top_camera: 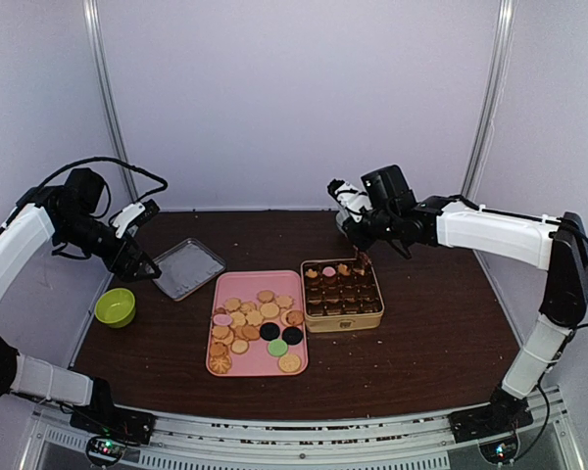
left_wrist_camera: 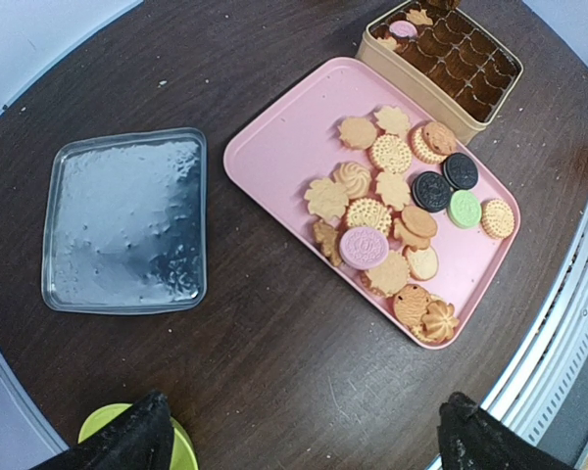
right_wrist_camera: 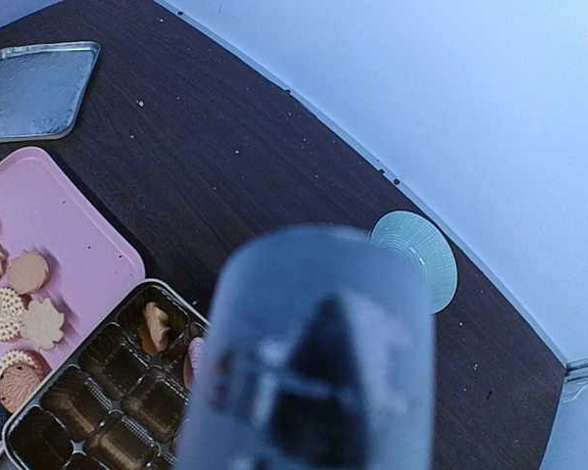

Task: Pack the cookies
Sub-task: Place the fake cookies in the empty pocket of the box.

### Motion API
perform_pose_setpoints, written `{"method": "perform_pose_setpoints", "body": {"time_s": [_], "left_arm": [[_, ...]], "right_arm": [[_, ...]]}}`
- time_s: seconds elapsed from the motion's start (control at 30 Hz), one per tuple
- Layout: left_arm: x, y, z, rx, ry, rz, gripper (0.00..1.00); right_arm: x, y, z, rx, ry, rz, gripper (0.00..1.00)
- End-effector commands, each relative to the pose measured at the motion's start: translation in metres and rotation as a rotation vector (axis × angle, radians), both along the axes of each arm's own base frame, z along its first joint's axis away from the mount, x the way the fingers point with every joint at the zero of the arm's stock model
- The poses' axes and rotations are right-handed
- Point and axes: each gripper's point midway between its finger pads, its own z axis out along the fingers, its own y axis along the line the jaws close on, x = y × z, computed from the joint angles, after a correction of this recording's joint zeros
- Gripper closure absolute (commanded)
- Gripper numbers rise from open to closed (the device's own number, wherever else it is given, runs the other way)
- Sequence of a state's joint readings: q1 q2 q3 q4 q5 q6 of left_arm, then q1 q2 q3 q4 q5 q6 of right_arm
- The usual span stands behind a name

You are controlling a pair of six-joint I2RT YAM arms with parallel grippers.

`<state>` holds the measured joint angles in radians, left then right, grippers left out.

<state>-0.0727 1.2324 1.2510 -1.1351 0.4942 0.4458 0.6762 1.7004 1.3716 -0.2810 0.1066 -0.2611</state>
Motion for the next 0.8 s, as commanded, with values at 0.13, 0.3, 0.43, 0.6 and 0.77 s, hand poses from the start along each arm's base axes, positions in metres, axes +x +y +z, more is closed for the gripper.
{"method": "perform_pose_setpoints", "body": {"time_s": [0.13, 0.3, 0.43, 0.6, 0.77], "left_arm": [[0.002, 0.000, 0.006, -0.017, -0.022, 0.001, 0.03], [0.003, 0.000, 0.008, -0.018, -0.027, 0.003, 0.03], [0.002, 0.000, 0.009, -0.018, -0.030, 0.001, 0.03], [0.002, 0.000, 0.008, -0.016, -0.025, 0.003, 0.03], [0.004, -0.001, 0.007, -0.023, -0.018, -0.001, 0.03]], "right_arm": [[0.001, 0.005, 0.024, 0.082, -0.018, 0.022, 0.67], [0.001, 0.005, 0.025, 0.087, -0.016, 0.020, 0.66], [0.004, 0.000, 0.028, 0.091, -0.029, 0.000, 0.66], [0.003, -0.006, 0.045, 0.103, -0.068, -0.009, 0.68], [-0.002, -0.004, 0.051, 0.102, -0.065, 0.023, 0.68]]}}
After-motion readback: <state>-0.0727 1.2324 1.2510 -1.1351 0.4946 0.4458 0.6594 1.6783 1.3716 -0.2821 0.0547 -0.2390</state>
